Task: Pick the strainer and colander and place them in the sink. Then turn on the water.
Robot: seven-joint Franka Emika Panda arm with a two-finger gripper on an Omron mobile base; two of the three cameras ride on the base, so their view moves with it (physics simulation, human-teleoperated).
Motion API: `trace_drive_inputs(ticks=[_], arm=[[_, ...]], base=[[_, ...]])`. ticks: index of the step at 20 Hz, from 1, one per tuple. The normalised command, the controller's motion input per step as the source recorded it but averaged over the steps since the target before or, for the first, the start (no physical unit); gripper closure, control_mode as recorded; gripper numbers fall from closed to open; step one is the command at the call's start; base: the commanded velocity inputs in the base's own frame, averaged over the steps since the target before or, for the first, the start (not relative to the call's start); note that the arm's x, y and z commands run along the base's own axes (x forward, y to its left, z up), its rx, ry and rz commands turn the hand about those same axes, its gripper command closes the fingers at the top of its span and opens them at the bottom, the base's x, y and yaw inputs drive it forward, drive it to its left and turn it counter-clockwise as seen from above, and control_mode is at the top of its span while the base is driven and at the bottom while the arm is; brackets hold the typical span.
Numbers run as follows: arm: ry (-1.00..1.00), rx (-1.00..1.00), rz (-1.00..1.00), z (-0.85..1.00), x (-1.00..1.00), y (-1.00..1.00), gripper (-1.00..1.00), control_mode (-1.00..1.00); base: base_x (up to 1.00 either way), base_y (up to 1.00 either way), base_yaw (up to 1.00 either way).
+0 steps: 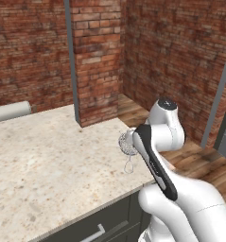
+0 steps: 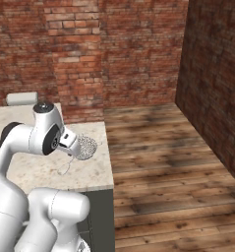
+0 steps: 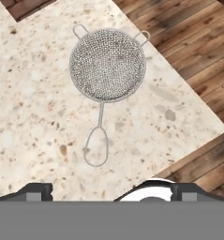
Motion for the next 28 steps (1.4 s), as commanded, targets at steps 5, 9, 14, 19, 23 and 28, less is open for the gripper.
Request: trace_drive_inputs(ticks=[5,9,14,19,23,28], arm=[[0.0,0.0,0.0,-0.39,0.14,0.0,-1.0,-1.0],[0.0,0.0,0.0,-0.24,0.24,0.0,-1.0,-1.0],[0.0,-0.01,0.0,-0.12,0.33,0.07,-1.0,-1.0],[0.0,-0.02,0.0,-0.07,0.39,0.11,-1.0,-1.0],[0.02,0.0,0.0,-0.14,0.22,0.0,-1.0,-1.0],[0.03,0.0,0.0,-0.22,0.19,0.01,-1.0,-1.0]], base=[[0.0,0.0,0.0],[0.0,0.0,0.0],[0.0,0.0,0.0],[0.0,0.0,0.0],[0.0,0.0,0.0],[0.0,0.0,0.0]])
